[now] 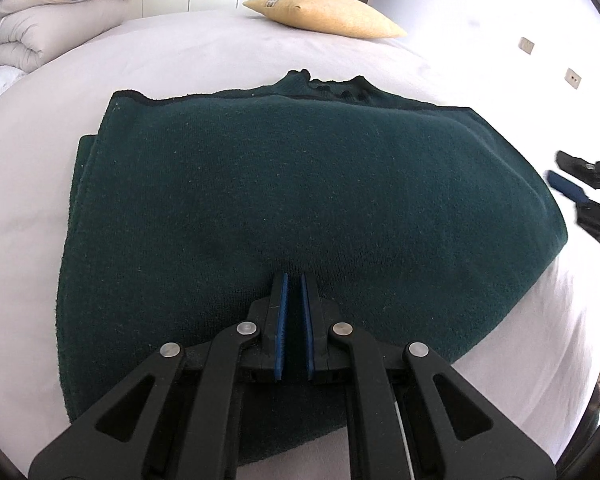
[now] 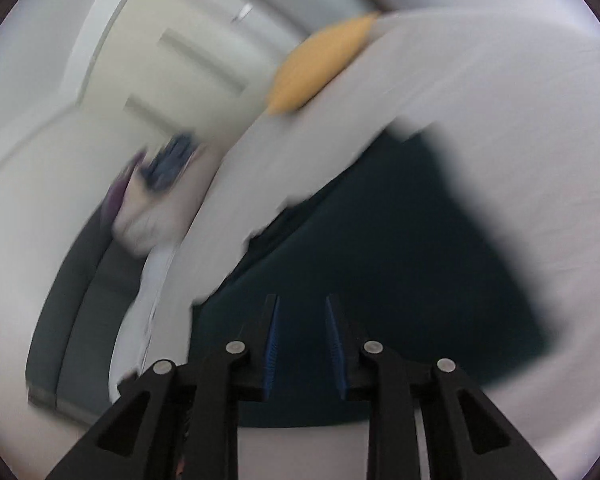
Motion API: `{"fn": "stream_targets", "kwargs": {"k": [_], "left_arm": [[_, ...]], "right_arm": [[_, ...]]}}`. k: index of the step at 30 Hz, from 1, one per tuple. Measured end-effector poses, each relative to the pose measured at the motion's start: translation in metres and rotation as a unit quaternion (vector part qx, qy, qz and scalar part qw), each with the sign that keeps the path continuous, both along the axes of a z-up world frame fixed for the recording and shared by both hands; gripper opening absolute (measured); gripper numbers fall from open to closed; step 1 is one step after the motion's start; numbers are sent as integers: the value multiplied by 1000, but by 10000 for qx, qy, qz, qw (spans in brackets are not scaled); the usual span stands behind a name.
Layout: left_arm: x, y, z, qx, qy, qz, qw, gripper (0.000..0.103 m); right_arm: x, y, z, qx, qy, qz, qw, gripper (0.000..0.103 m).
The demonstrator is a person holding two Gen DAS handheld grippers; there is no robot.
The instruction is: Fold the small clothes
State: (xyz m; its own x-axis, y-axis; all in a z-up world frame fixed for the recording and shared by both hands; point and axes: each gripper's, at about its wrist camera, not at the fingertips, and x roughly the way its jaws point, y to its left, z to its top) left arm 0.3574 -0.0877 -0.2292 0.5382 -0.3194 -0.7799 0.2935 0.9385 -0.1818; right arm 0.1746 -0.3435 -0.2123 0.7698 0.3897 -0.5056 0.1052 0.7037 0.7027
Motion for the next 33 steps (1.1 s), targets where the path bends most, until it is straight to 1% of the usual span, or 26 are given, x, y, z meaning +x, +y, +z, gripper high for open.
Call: {"fn": "stream_targets", "kwargs": {"k": [1,2,3,4,6,7,8,9,11,12,15,16,18,19,20,21,22,23,24,26,27,29,30,31,32,33], "left_arm": [[0,1,0,-14,3,-1,10000,7],[0,3,0,-31,7,-3,10000,7],[0,4,0,-61,16,-4,10000,7],[0,7,0,-106,32,-3,9999,7],[-1,13,2,-202,78,-5,9998,7],[-2,16,2,-264,106,-5,9996,7],[-3,20,2,-335,138,4,9993,7],[-5,25,2,-421,172,32,9990,7],[-10,41,1,-646,255,150,9975,7],[-12,46,1,-716,281,201,9968,7],[-21,65,-1,-859,340,356,9951,7],[-24,69,-3,-895,356,383,9946,7],[-26,72,-4,-930,353,394,9943,7],[-26,72,-6,-940,335,384,9943,7],[-25,72,-8,-965,318,374,9941,7],[-25,73,-11,-1034,293,369,9935,7],[-25,76,-13,-1147,293,373,9923,7],[-25,78,-15,-1247,314,383,9910,7],[-24,81,-16,-1331,342,391,9897,7],[-24,81,-16,-1333,341,390,9897,7],[-24,82,-16,-1304,325,390,9902,7],[-28,85,-17,-1278,312,412,9905,7],[-28,88,-17,-1358,358,448,9891,7],[-27,90,-17,-1505,457,511,9862,7],[-26,95,-16,-1695,590,609,9819,7],[-25,102,-12,-1945,757,768,9749,7]], "right_arm": [[17,20,-8,78,96,280,9995,27],[29,32,-14,109,177,466,9987,27],[41,48,-23,88,308,741,9967,27],[46,59,-29,25,395,847,9956,27],[59,69,-53,-153,703,944,9929,27],[62,66,-61,-76,666,918,9935,20],[56,61,-64,23,606,868,9944,7],[50,49,-68,184,620,797,9947,1],[51,34,-74,458,571,605,9955,0],[46,25,-74,506,531,508,9960,0],[28,-1,-71,487,321,247,9980,0],[20,-9,-74,547,120,205,9982,0],[4,-18,-78,679,-41,-9,9977,0],[0,-17,-72,559,-47,-113,9984,1],[-1,-11,-64,288,-45,-119,9995,12],[0,-5,-55,121,-118,-51,9998,21],[0,3,-44,52,-265,103,9996,35],[1,11,-34,-36,-364,178,9992,40],[3,17,-24,-192,-467,223,9985,40],[10,30,-6,-648,-557,147,9962,50],[14,33,0,-856,-535,103,9948,52],[26,33,-1,-822,-412,191,9956,52],[30,32,-4,-830,-289,167,9960,52],[31,30,-7,-941,-164,73,9954,52],[37,33,-11,-1087,97,-136,9939,52],[38,31,-15,-992,320,-285,9941,52]]}}
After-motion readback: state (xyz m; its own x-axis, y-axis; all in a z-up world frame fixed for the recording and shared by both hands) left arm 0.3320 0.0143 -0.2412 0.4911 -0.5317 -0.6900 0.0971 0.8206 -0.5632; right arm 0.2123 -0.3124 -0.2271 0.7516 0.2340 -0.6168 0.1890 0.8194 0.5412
